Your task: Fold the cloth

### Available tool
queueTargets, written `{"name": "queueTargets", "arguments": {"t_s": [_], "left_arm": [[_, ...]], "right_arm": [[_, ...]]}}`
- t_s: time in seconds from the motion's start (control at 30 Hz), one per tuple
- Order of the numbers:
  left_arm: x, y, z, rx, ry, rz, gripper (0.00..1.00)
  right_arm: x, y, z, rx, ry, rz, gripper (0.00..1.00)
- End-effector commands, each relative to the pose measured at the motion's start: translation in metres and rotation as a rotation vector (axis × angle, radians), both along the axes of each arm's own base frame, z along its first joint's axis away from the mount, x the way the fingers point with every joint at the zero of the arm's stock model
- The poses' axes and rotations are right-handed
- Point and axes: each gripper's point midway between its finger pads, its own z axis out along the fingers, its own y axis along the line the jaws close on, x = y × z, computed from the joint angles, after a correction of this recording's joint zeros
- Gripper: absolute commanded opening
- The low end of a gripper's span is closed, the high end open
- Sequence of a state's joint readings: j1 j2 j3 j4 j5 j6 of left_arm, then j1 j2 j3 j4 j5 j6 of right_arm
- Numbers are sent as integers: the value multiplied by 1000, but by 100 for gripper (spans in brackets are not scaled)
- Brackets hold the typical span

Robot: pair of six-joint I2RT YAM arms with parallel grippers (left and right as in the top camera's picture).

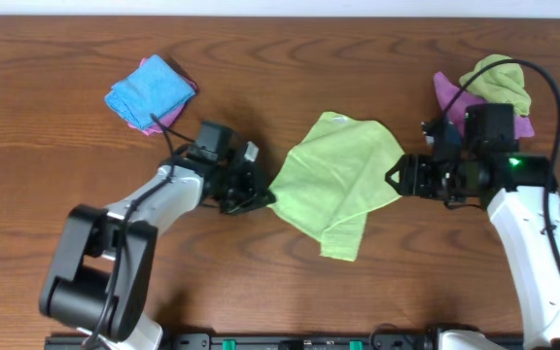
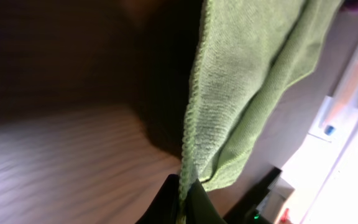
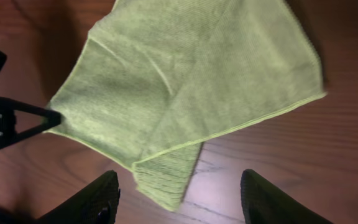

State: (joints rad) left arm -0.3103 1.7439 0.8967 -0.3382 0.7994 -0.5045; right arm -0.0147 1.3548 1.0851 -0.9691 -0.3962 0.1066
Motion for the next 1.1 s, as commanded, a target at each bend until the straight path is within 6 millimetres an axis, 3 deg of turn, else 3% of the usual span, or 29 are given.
{"name": "queueTargets", "arguments": {"t_s": [0.0, 0.23, 0.53, 0.73, 1.07], "left_arm": [[1, 24, 1, 73, -68, -39, 6], [-30, 56, -9, 182, 36, -81, 6], [-43, 60, -11, 201, 67, -123, 6], [-44, 59, -10, 193, 71, -124, 6], [-58, 48, -7, 175, 105, -166, 6]], "right_arm": [[-4, 13, -1, 15, 10, 31, 64], [-35, 36, -28, 39, 137, 100, 64], [-96, 88, -62, 46, 277, 292, 68], [-100, 125, -60, 66, 251, 303, 66], [-106, 144, -88, -15, 305, 237, 63]]}}
